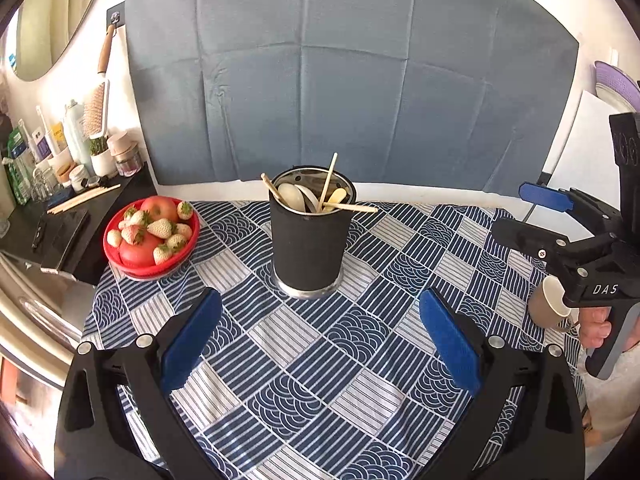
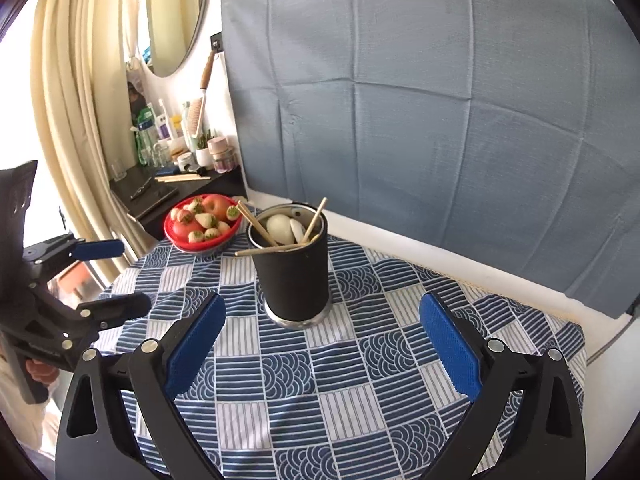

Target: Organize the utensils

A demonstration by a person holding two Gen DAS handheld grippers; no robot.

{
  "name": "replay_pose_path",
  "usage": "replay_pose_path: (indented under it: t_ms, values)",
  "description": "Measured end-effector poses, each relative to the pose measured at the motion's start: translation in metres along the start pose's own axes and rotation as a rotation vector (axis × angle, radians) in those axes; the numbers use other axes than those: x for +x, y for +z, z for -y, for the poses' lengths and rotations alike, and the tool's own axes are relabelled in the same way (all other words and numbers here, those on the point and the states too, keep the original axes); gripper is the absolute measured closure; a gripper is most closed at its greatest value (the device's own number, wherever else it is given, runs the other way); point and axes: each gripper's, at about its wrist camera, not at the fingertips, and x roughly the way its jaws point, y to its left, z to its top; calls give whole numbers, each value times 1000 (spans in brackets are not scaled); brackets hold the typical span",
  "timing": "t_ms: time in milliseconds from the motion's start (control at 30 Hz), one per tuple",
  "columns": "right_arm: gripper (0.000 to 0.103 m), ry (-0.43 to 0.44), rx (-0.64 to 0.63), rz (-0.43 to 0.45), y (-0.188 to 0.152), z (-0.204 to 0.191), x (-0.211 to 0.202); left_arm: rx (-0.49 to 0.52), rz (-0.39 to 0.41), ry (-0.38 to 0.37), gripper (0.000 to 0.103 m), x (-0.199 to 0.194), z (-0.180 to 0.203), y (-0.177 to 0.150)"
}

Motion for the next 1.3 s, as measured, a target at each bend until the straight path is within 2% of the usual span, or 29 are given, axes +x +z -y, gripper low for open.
replay_pose_path:
  t_ms: [100,233,433,467,600,733,933,1300]
  values:
    - [9,1,8,-20,-11,-1,-10,-44,-38,-14,6,-9,2,-15]
    - [9,-52,6,-57,-28,-6,-18,-72,-42,46,6,-22,8,-34]
    - [9,-26,64,-87,-52,-7,-34,-111,-63,112,6,-39,17,-53]
    - [9,-21,78,-92,-56,-7,-37,-106,-65,129,6,-43,21,-54]
    - [9,-32,97,-89,-69,-12,-54,-76,-66,106,6,-55,38,-59]
    - [9,-29,95,-94,-79,-19,-65,-67,-42,155,6,-65,51,-62]
    - [9,-46,57,-99,-87,-25,-76,-98,-58,215,6,-69,53,-65]
    - [9,-45,71,-87,-89,-22,-81,-96,-47,239,6,-76,61,-68]
